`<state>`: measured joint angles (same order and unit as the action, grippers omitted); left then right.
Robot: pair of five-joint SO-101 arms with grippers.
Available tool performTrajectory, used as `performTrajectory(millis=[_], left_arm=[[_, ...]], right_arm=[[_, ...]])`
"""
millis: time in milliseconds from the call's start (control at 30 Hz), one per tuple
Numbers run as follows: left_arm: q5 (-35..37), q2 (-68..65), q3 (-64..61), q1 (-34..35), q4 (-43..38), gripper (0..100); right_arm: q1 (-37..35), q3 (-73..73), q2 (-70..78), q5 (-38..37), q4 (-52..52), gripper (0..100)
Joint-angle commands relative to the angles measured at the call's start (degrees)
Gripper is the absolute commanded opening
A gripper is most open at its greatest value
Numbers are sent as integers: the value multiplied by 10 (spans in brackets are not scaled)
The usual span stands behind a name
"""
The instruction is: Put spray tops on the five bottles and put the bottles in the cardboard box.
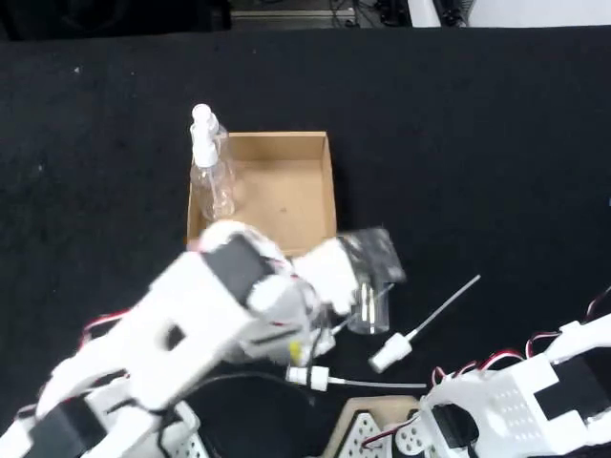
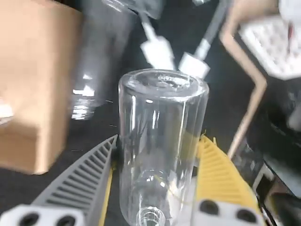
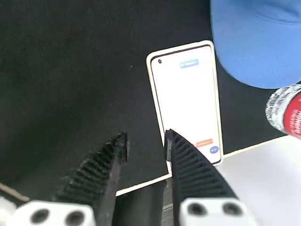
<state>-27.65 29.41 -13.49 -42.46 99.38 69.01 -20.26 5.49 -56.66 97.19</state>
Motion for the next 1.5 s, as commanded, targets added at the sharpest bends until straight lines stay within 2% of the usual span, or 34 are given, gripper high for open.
performTrajectory(millis=[0, 133, 367, 567, 667, 867, 1000, 1100, 1200, 1300, 1367, 1467], left_arm=[[-5, 83, 69, 79, 14, 206], [12, 111, 97, 163, 14, 206], [40, 132, 236, 347, 14, 206], [97, 131, 275, 526, 14, 206], [120, 122, 224, 623, -4, 206], [165, 105, 59, 802, -135, 206], [173, 105, -77, 881, -219, 206], [172, 105, -189, 915, -278, 206], [172, 105, -293, 939, -361, 207], [171, 105, -374, 960, -430, 211], [171, 107, -410, 967, -457, 230], [171, 105, -430, 975, -462, 310]], right_arm=[[-22, -33, -8, -2, 35, 110], [-56, -34, -8, 27, 37, 110], [-105, -15, -76, 87, 37, 110], [-193, 109, -212, 114, 36, 110], [-279, 180, -291, 147, 35, 110], [-517, 335, -416, 278, -45, 106], [-676, 448, -458, 338, -91, 106], [-767, 529, -464, 378, -150, 106], [-820, 612, -464, 409, -239, 106], [-844, 680, -467, 425, -306, 106], [-846, 713, -467, 446, -337, 106], [-842, 742, -468, 463, -358, 106]])
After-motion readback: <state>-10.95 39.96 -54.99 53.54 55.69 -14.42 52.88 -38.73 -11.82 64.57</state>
